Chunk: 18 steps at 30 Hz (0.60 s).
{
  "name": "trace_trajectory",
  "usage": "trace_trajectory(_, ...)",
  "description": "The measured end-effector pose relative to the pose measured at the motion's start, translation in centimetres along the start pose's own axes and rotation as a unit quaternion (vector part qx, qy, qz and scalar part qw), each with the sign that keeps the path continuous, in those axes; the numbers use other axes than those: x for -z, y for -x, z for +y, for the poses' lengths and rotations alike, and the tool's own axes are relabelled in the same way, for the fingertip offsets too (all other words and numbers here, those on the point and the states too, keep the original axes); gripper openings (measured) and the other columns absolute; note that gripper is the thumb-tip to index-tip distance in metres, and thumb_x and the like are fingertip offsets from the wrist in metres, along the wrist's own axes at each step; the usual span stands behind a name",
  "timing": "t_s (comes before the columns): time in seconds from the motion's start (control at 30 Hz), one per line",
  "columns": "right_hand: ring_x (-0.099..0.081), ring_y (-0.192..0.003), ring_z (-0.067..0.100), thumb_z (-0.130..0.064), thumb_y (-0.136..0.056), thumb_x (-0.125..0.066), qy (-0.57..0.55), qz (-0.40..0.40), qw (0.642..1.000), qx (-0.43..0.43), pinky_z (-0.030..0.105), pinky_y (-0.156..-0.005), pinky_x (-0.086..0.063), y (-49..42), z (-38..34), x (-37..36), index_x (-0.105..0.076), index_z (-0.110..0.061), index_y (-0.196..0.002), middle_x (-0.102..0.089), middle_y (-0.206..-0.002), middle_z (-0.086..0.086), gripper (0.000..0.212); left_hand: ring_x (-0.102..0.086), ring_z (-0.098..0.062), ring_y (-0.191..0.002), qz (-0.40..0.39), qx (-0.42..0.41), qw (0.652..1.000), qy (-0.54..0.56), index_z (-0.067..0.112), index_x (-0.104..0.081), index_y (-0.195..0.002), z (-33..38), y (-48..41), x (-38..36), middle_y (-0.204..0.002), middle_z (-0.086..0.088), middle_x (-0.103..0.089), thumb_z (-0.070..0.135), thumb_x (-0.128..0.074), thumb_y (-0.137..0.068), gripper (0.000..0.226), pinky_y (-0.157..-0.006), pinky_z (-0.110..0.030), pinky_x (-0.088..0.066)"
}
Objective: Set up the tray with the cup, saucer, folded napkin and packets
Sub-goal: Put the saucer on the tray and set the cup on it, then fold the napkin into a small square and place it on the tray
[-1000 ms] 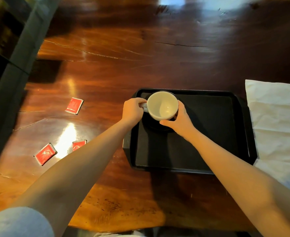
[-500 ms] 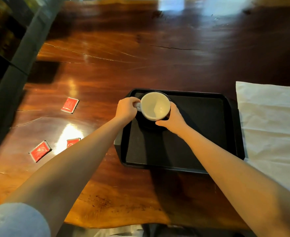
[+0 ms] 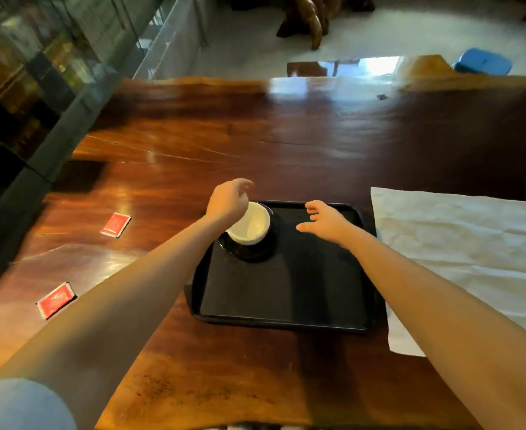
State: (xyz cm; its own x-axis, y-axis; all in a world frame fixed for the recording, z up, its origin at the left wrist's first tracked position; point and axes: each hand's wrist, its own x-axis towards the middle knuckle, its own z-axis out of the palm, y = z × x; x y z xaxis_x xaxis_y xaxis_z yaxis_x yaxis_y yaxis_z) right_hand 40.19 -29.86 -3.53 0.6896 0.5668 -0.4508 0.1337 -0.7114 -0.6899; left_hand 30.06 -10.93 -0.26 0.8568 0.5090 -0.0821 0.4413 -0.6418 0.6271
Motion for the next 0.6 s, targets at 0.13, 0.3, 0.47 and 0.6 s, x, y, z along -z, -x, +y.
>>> trace_trajectory(0.13,-0.045,-0.128,0.027,-0.023,-0.085,-0.065,-0.002,0.06,0.998,-0.034,0.039,-0.103,-0.04,2.8,1.3,2.1,-0.034,-0.012,-0.139,-0.041,-0.144,0.011,0.063,-0.057,-0.023,-0.113,-0.05,-0.064,0.997,0.015,0.012,-0.056,-0.124,4.3,-0.1,-2.2,-0.126,-0.008,-0.062,0.006,-0.045,-0.092,0.035,-0.097,-0.032,-0.046)
trace_trajectory(0.3,-0.045,-0.128,0.028,-0.026,-0.087,-0.061,0.019,0.121,0.988,-0.094,0.038,-0.104,-0.039,8.1,5.9,3.4,-0.034,-0.008,-0.139,-0.043,-0.143,0.014,0.061,-0.056,-0.025,-0.115,-0.148,-0.136,0.98,-0.001,0.014,-0.056,-0.125,9.2,1.2,-7.1,-0.127,-0.008,-0.061,0.007,-0.044,-0.088,0.039,-0.097,-0.033,-0.045)
trace_trajectory(0.47,-0.044,-0.127,0.03,-0.025,-0.089,-0.058,0.011,0.164,0.976,-0.144,0.037,-0.099,-0.039,12.2,10.3,6.7,-0.035,-0.006,-0.137,-0.042,-0.142,0.014,0.057,-0.055,-0.026,-0.117,-0.221,-0.184,0.957,-0.031,0.011,-0.053,-0.128,12.9,2.9,-11.4,-0.129,-0.011,-0.059,0.006,-0.045,-0.089,0.04,-0.093,-0.03,-0.043)
trace_trajectory(0.6,-0.044,-0.126,0.03,-0.025,-0.09,-0.056,0.013,0.171,0.971,-0.17,0.037,-0.097,-0.04,14.3,15.1,9.5,-0.032,-0.005,-0.14,-0.039,-0.144,0.015,0.058,-0.053,-0.027,-0.119,-0.244,-0.195,0.948,-0.055,0.01,-0.051,-0.129,16.0,3.8,-15.1,-0.132,-0.012,-0.056,0.006,-0.043,-0.09,0.04,-0.095,-0.033,-0.044)
